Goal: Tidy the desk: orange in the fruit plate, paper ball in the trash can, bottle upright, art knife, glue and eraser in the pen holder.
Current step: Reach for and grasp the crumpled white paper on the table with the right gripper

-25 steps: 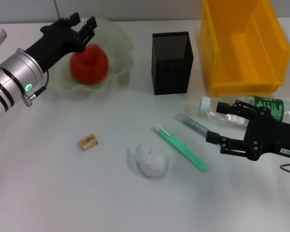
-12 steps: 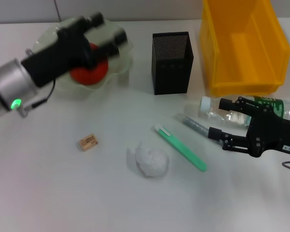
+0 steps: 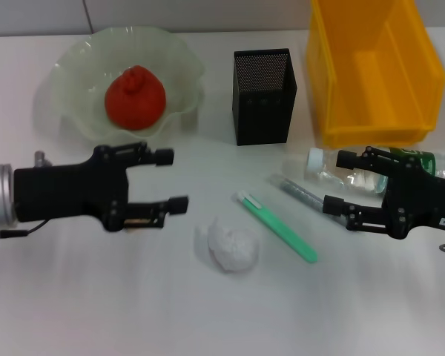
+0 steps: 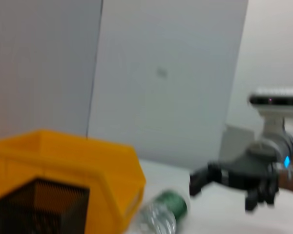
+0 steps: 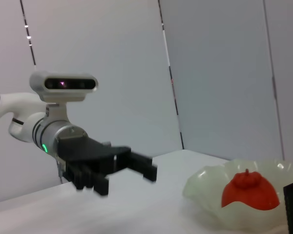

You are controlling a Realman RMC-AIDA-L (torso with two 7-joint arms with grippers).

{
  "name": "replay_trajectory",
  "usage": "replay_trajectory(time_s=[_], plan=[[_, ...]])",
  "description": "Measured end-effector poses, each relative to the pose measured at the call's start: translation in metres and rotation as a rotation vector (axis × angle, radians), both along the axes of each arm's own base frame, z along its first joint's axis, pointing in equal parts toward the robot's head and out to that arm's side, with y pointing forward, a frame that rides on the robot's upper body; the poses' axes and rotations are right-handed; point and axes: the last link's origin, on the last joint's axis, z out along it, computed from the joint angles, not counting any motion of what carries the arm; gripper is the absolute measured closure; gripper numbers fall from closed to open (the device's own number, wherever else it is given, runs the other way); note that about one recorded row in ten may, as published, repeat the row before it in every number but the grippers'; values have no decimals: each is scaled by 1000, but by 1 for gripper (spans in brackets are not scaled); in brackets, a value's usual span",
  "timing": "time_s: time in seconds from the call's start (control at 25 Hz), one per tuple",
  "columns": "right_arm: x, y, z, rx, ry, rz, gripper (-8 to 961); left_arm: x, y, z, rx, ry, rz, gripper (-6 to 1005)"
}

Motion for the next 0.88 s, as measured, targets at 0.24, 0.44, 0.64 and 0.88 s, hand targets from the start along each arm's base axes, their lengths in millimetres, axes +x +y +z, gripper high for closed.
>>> replay_trajectory(time_s=[0.24, 0.44, 0.64, 0.88], plan=[[-7, 3, -3, -57, -9, 17, 140, -10, -5, 5, -28, 44, -2, 186], [-20, 12, -9, -155, -48, 62, 139, -15, -8, 6, -42, 80, -1, 186], [-38, 27, -24, -267, -153, 119, 139, -18, -9, 7, -45, 95, -4, 186], [-51, 39, -42, -307, -265, 167, 139, -20, -11, 7, -53, 98, -6, 186]])
